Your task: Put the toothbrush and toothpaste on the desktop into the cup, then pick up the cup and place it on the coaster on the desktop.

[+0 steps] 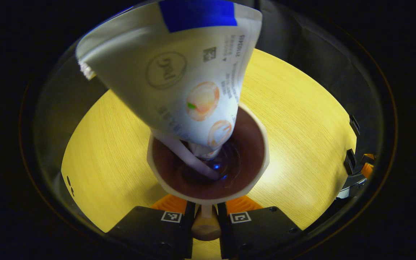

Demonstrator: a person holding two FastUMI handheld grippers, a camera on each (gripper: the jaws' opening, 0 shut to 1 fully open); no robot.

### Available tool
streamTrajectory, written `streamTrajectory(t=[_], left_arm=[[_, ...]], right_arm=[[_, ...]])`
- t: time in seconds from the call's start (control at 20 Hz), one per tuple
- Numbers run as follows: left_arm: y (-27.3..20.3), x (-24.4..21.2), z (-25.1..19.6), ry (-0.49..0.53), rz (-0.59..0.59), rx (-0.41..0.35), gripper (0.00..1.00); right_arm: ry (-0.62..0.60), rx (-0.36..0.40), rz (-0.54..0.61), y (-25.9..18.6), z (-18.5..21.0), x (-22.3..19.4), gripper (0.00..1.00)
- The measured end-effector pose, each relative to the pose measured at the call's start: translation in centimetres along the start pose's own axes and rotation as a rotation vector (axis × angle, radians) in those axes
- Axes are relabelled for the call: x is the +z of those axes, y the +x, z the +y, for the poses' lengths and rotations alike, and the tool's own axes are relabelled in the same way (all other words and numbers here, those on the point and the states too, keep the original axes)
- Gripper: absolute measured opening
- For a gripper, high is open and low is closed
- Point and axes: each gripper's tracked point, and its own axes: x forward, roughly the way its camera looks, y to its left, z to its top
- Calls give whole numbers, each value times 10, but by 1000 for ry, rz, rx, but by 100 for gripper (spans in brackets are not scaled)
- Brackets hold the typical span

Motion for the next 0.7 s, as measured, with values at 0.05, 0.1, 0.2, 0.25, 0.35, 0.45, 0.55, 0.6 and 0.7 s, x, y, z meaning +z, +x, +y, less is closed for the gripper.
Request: streamTrajectory(t=[0.05,0.1,0.2,0.25,0.35,0.45,0.55,0.6,0.7], left_arm=[[-1,-2,-3,2,8,-8,34],[-2,-4,-5,1,22,-13,35],[-2,-8,-4,2,20,-9,39],[-4,-8,-2,-2,15,-7,39],[-6,-6,0,-4,9,5,49],[-10,-5,-5,7,-9,-5,65],[-16,-5,-1,21,-26,18,72],[-19,-6,1,18,-33,26,74],[-29,-12,0,22,-42,19,80]], right_arm=[[-2,3,2,1,1,0,35],[-5,6,3,1,2,0,34],[-10,12,6,1,3,0,34],[-12,12,6,2,3,0,34],[-10,13,6,1,2,1,34],[-4,13,6,3,-1,3,35],[1,19,6,6,0,7,45],[6,21,5,9,0,11,45],[14,29,0,16,1,18,45]])
